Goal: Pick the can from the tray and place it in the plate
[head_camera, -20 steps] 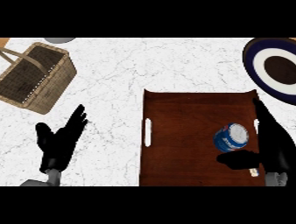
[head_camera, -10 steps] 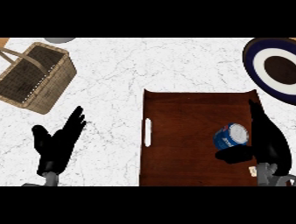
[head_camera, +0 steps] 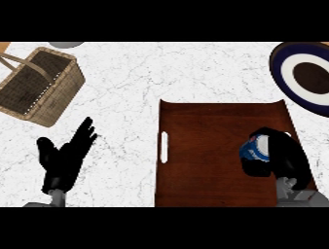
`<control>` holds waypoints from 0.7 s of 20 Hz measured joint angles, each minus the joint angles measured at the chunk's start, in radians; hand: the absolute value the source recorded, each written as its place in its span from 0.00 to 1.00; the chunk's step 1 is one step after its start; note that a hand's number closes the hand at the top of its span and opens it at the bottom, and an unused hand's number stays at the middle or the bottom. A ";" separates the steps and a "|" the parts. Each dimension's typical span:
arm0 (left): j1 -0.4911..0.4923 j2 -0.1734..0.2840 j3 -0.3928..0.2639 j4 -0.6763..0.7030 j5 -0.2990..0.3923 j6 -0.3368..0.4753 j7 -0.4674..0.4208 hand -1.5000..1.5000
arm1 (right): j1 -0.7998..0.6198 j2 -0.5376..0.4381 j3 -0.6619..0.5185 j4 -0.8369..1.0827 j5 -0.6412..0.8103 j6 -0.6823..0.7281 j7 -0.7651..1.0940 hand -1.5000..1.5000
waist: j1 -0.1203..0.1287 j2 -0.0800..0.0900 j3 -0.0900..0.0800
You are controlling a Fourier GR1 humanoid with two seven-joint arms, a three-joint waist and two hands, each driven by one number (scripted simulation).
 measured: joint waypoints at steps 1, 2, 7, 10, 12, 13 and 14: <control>0.000 -0.007 0.001 0.002 -0.005 -0.001 0.000 0.50 | 0.004 -0.005 -0.006 -0.001 0.004 0.005 -0.011 1.00 | 0.000 0.000 0.000; 0.001 -0.007 0.005 -0.001 -0.006 -0.007 0.001 0.50 | -0.008 0.008 0.002 0.006 0.024 0.006 -0.004 1.00 | 0.000 -0.001 0.000; -0.002 -0.035 0.008 0.001 -0.036 0.002 0.007 0.50 | 0.018 0.006 0.011 -0.019 0.090 0.003 -0.026 1.00 | 0.000 -0.002 0.002; 0.000 -0.036 0.015 0.004 -0.037 -0.009 -0.005 0.50 | -0.008 0.013 0.008 -0.013 0.153 -0.063 -0.044 1.00 | 0.001 0.000 0.002; -0.005 -0.040 0.006 -0.001 -0.045 -0.007 -0.003 0.50 | -0.095 0.050 0.004 0.058 0.212 -0.131 -0.036 1.00 | 0.014 0.003 0.002; -0.012 -0.044 0.002 0.003 -0.047 -0.010 -0.004 0.50 | -0.146 0.076 0.007 0.093 0.248 -0.163 -0.022 1.00 | 0.022 0.006 0.002; -0.022 -0.045 -0.001 0.005 -0.047 -0.014 -0.002 0.50 | -0.202 0.096 -0.002 0.133 0.276 -0.194 -0.013 1.00 | 0.034 0.010 0.002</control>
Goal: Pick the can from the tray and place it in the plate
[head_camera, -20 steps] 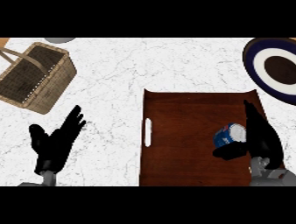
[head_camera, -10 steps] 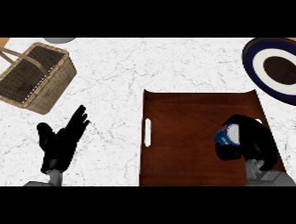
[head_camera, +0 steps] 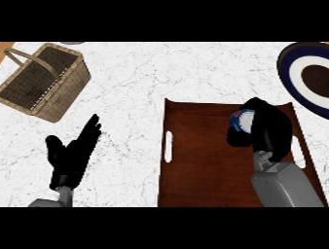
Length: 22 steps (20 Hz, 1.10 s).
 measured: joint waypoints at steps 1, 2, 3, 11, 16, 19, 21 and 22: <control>-0.009 0.000 -0.004 0.002 -0.001 -0.004 0.003 0.50 | -0.056 0.018 -0.007 0.037 0.032 -0.029 0.010 1.00 | 0.011 0.004 0.000; -0.017 0.001 -0.004 0.005 -0.001 -0.007 0.007 0.50 | -0.105 0.032 -0.012 0.071 0.067 -0.067 0.015 1.00 | 0.019 0.006 -0.001; -0.021 -0.006 -0.009 0.007 -0.005 -0.005 0.004 0.50 | -0.152 0.045 -0.016 0.101 0.105 -0.103 0.021 1.00 | 0.025 0.008 -0.001; -0.021 -0.004 -0.003 0.012 -0.002 -0.014 0.008 0.50 | -0.399 0.122 -0.086 0.339 0.387 -0.398 0.094 1.00 | 0.022 0.008 -0.001; -0.006 0.004 0.012 0.005 0.006 -0.019 0.006 0.50 | -0.448 0.137 -0.191 0.405 0.460 -0.569 0.096 1.00 | 0.006 0.004 0.000; 0.001 0.006 0.017 0.006 0.008 -0.024 -0.001 0.50 | -0.444 0.126 -0.259 0.428 0.447 -0.675 0.088 1.00 | -0.004 0.003 0.001; 0.004 0.007 0.022 0.003 0.009 -0.021 0.004 0.50 | -0.431 0.122 -0.295 0.435 0.430 -0.750 0.072 1.00 | -0.010 0.002 0.002; -0.005 0.006 0.029 0.011 0.011 -0.020 0.006 0.50 | -0.425 0.120 -0.310 0.440 0.426 -0.786 0.062 1.00 | -0.013 0.001 0.002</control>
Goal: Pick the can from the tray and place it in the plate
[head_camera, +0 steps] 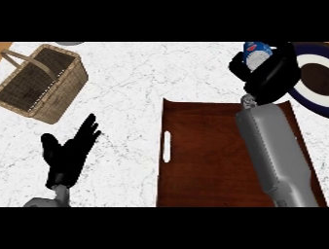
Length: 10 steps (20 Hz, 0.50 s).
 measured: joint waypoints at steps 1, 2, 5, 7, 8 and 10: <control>0.002 -0.001 0.000 -0.001 -0.003 0.003 0.002 0.50 | 0.007 -0.006 -0.017 0.006 -0.004 -0.026 -0.008 1.00 | -0.002 -0.001 0.000; 0.007 0.002 0.004 -0.004 -0.001 -0.003 -0.006 0.50 | 0.015 -0.021 -0.035 0.021 -0.018 -0.056 -0.024 1.00 | -0.003 -0.001 -0.001; 0.009 -0.007 -0.002 -0.012 -0.009 0.006 0.007 0.50 | 0.032 -0.075 -0.078 0.072 -0.078 -0.127 -0.082 1.00 | -0.006 -0.002 -0.002; 0.012 -0.005 0.001 -0.005 -0.010 -0.002 -0.008 0.50 | 0.041 -0.124 -0.118 0.106 -0.107 -0.165 -0.111 1.00 | -0.007 -0.002 -0.001; 0.003 -0.003 0.006 -0.004 -0.008 -0.002 0.005 0.50 | 0.039 -0.148 -0.137 0.128 -0.124 -0.181 -0.126 1.00 | -0.006 -0.001 -0.001; 0.001 0.005 0.017 0.005 -0.001 -0.017 -0.004 0.50 | 0.036 -0.195 -0.163 0.176 -0.177 -0.221 -0.168 1.00 | -0.004 0.000 -0.001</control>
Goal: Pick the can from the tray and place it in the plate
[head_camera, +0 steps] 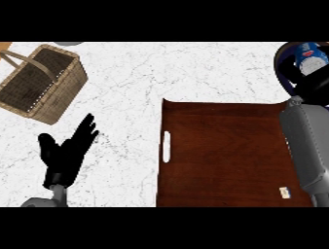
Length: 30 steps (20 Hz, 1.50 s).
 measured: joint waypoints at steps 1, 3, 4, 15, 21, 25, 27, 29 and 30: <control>0.001 -0.010 -0.007 -0.007 -0.006 0.008 0.002 0.50 | -0.006 -0.029 -0.010 0.024 -0.037 -0.015 -0.022 1.00 | 0.002 0.000 0.000; -0.002 -0.018 -0.012 -0.008 -0.010 0.014 0.009 0.50 | -0.002 -0.081 -0.022 0.067 -0.118 -0.050 -0.076 1.00 | 0.005 0.002 0.001; -0.001 -0.022 -0.012 -0.009 -0.011 0.016 0.007 0.50 | 0.006 -0.103 -0.023 0.085 -0.164 -0.069 -0.107 1.00 | 0.006 0.002 0.001; -0.013 -0.019 -0.008 0.000 -0.010 -0.011 -0.002 0.50 | -0.015 -0.303 -0.053 0.248 -0.601 -0.068 -0.354 0.00 | 0.024 0.010 0.004; -0.021 -0.029 -0.018 -0.007 -0.019 -0.005 0.006 0.50 | -0.021 -0.360 -0.094 0.368 -0.742 0.164 -0.440 0.00 | 0.035 0.018 0.006; -0.022 -0.034 -0.021 -0.004 -0.024 -0.003 -0.001 0.50 | -0.020 -0.352 -0.148 0.385 -0.847 0.241 -0.597 0.00 | 0.038 0.020 0.008; -0.023 -0.039 -0.021 -0.003 -0.025 0.001 0.001 0.50 | -0.020 -0.340 -0.181 0.375 -0.898 0.256 -0.689 0.00 | 0.037 0.021 0.010; -0.022 -0.036 -0.019 -0.007 -0.024 -0.001 0.005 0.50 | -0.020 -0.332 -0.222 0.358 -0.953 0.261 -0.780 0.00 | 0.038 0.021 0.010; -0.023 -0.031 -0.013 -0.005 -0.020 -0.005 0.007 0.50 | -0.024 -0.331 -0.246 0.346 -0.982 0.260 -0.821 0.00 | 0.036 0.021 0.010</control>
